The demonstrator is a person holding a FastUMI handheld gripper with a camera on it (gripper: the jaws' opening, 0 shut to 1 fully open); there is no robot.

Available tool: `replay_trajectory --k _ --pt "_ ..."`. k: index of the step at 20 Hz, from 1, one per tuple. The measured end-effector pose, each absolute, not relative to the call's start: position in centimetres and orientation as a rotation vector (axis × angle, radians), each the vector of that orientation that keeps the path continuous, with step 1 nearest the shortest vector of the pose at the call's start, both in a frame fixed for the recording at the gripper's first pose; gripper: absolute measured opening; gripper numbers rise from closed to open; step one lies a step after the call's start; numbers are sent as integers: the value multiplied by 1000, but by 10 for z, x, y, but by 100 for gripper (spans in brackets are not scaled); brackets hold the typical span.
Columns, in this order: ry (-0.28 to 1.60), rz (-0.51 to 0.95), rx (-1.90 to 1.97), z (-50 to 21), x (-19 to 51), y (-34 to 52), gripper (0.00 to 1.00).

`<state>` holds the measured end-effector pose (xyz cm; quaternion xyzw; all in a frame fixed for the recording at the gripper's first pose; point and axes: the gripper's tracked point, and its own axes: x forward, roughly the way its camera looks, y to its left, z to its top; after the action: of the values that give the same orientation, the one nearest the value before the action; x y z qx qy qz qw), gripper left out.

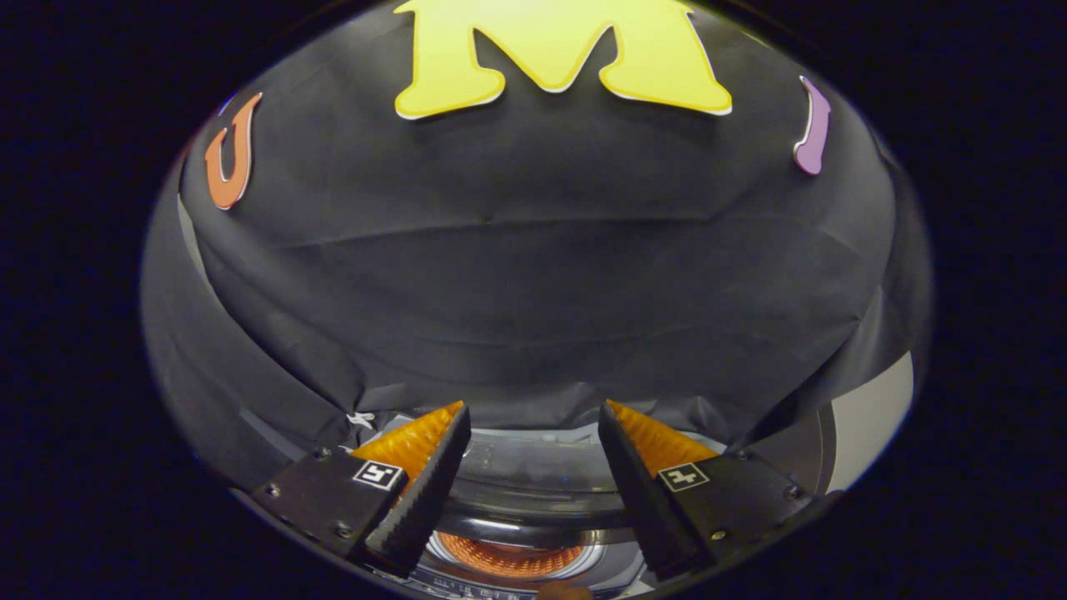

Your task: Put the clothes into the washing machine and then close the washing machine lid.

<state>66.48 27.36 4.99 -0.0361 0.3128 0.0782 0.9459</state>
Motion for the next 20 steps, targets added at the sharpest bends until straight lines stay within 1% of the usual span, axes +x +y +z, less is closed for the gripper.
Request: replay_trajectory --k 9,20 --pt "582 163 -77 49 669 274 97" --pt "575 176 -77 45 667 276 99"
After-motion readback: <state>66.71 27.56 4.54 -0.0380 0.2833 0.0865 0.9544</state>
